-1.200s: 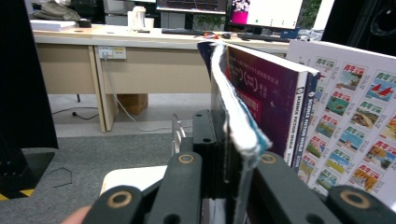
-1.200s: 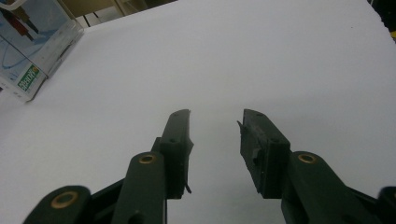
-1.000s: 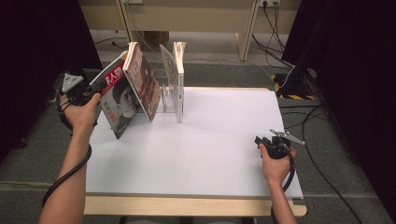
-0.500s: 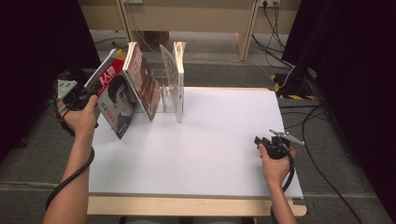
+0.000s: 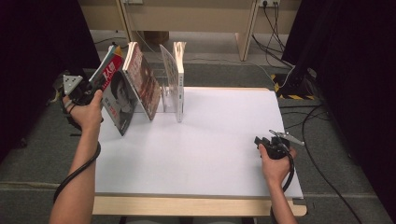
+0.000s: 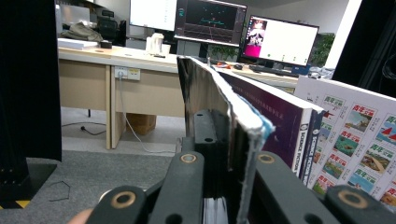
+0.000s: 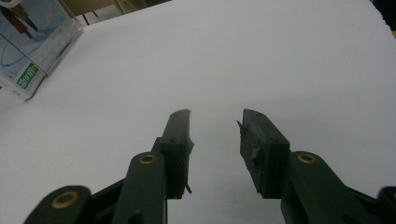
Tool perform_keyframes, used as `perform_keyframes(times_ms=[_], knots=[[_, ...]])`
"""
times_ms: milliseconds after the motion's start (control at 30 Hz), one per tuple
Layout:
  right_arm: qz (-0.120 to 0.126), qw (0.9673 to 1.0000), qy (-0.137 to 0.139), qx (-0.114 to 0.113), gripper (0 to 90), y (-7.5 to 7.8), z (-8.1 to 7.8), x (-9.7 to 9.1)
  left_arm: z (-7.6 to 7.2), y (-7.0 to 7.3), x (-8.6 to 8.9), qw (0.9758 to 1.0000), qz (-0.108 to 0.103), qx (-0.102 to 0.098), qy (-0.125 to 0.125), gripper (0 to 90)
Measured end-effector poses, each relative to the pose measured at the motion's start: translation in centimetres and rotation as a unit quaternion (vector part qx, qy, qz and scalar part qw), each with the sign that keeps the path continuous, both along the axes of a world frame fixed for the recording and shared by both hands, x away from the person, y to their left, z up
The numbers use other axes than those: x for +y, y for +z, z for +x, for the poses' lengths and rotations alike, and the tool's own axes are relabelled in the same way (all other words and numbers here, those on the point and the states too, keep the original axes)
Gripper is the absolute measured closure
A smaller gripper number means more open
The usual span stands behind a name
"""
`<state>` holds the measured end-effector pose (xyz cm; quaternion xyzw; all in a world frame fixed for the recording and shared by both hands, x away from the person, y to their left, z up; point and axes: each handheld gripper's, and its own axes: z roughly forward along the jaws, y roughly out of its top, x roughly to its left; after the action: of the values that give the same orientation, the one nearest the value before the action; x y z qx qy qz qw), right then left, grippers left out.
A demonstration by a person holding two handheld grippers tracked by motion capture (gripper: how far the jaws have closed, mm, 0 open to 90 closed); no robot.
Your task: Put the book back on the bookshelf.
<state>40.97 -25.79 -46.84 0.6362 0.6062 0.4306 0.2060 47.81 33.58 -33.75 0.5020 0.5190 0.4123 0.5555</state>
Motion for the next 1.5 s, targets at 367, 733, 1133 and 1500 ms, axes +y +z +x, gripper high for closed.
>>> perform_keyframes(times_ms=[367, 733, 1133, 1500], knots=[[0.002, 1.0000, -0.002, -0.002, 63.1, 0.0, 0.0, -0.1, 0.9, 0.4, -0.6, 1.0000, 0.003, -0.004, 0.000, 86.3], [0.001, 1.0000, 0.000, -0.001, 63.2, 0.0, 0.1, 0.0, 2.1, 1.0, -0.8, 0.9998, 0.007, -0.015, 0.009, 86.3], [0.002, 1.0000, 0.000, -0.001, 63.2, 0.0, 0.1, -0.1, 3.0, 1.4, -1.2, 0.9998, 0.010, -0.017, 0.009, 86.2], [0.003, 1.0000, 0.000, -0.001, 63.3, 0.0, 0.1, 0.0, 3.7, 1.4, -1.1, 0.9998, 0.004, -0.014, 0.014, 86.2]])
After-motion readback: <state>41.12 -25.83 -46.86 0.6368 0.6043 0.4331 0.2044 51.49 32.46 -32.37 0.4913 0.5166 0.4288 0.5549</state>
